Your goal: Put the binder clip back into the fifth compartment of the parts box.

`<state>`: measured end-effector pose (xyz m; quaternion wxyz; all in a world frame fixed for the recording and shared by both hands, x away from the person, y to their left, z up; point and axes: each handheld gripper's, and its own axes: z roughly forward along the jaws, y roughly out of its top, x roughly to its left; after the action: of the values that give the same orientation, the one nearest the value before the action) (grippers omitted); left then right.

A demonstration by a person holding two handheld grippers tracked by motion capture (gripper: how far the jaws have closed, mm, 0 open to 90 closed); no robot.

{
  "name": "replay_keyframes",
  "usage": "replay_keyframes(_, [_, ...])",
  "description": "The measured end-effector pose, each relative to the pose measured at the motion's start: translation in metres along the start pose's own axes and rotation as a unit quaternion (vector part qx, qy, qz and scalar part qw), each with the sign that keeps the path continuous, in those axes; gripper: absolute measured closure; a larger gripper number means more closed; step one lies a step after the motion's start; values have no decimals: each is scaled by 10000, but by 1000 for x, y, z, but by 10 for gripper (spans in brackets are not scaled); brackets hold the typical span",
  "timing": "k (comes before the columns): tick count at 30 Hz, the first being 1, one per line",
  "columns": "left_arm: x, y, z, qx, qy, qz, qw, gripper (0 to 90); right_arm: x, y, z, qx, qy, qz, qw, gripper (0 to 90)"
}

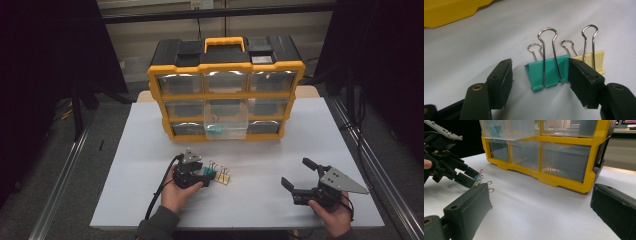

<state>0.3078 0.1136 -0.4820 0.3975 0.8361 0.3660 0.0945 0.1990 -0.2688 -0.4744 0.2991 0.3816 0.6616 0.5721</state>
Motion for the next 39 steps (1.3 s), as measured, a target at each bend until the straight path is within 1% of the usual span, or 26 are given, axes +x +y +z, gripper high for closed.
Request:
replay_keyframes(1, [1, 0, -1, 0, 43, 25, 10000, 393, 0, 0, 0, 6, 11, -5, 10000, 19])
replay_keyframes(2, [1, -1, -1, -33, 3, -9, 10000, 393, 0, 0, 0, 9, 17, 2, 10000, 20])
replay_keyframes(3, [1, -1, -2, 23, -11, 26, 10000, 383, 0, 0, 0, 7, 10, -10, 10000, 20])
replay_keyframes(4, [0, -1, 0, -56, -84, -31, 9999, 375, 0, 0, 0, 2, -18, -2, 10000, 20])
replay_keyframes(5, [-1, -1, 0, -15, -92, 36, 9999, 375, 0, 0, 0, 2, -18, -2, 10000, 20])
replay_keyframes(7, [-3, -1, 1, 8, -130, 48, 9999, 377, -1, 0, 0, -33, -11, -29, 10000, 20])
replay_keyframes(8, [-4, -1, 3, -60, -192, -6, 9998, 377, -1, 0, 0, -23, -12, -22, 10000, 20])
replay_keyframes(9, [-4, -1, 4, -96, -197, 18, 9998, 374, -1, 0, 0, -25, -12, -21, 10000, 20])
replay_keyframes(10, [-5, -1, 4, -41, -53, 9, 10000, 385, -1, 0, 0, -27, -9, -34, 10000, 20])
replay_keyframes(11, [-3, -1, 4, -55, -205, -26, 9998, 392, 0, 0, 0, -24, -11, -23, 10000, 20])
replay_keyframes(12, [-2, -1, 3, -23, -176, -13, 9998, 395, -1, 0, 1, -29, -11, -26, 10000, 20])
replay_keyframes(21, [-1, -1, 3, -59, -159, -46, 9998, 426, -1, 0, 0, -16, -10, 7, 10000, 20])
replay_keyframes(23, [0, -1, 2, -56, -95, -38, 9999, 430, -1, 0, 0, -2, -15, -4, 10000, 20])
replay_keyframes(24, [-1, -1, 2, -26, 2, 33, 10000, 463, -1, 0, 0, -3, 2, -5, 10000, 20])
replay_keyframes(25, [0, -2, 2, -63, -30, -21, 10000, 489, -1, 0, 0, -15, 0, 6, 10000, 20])
replay_keyframes(26, [1, -2, 1, -38, -39, -17, 10000, 487, -1, 0, 0, -14, 1, -7, 10000, 20])
replay_keyframes(27, [1, -2, 1, -59, -66, -60, 9999, 480, -1, 0, 0, -24, -4, -12, 10000, 20])
replay_keyframes(30, [1, -1, 1, -69, -16, -101, 9999, 448, -2, 0, 0, -11, 5, -6, 10000, 20])
replay_keyframes(31, [0, -1, 3, -138, -27, -192, 9997, 435, -2, 0, 0, -17, -13, 8, 10000, 20])
replay_keyframes(32, [1, -1, 3, -93, -32, -112, 9999, 421, -1, 0, 0, -24, -29, 12, 10000, 20])
replay_keyframes(33, [1, -1, 4, -149, -27, -186, 9997, 418, -1, 0, 0, -14, -32, 27, 10000, 20])
replay_keyframes(34, [1, -1, 5, -161, -14, -183, 9997, 417, -1, 0, 1, -16, -30, 24, 10000, 20])
replay_keyframes(35, [0, 0, 6, -202, 13, -241, 9995, 415, -1, 0, 0, 10, -7, 26, 10000, 20])
replay_keyframes(37, [0, 0, 6, -162, 81, -195, 9996, 426, -1, 0, 1, -14, -14, 6, 10000, 20])
replay_keyframes(38, [0, 0, 6, -138, 74, -146, 9998, 426, -1, 0, 1, -17, -14, 2, 10000, 20])
replay_keyframes(39, [-2, 0, 8, -200, 133, -240, 9994, 427, -1, 0, 1, -14, -13, 3, 10000, 20])
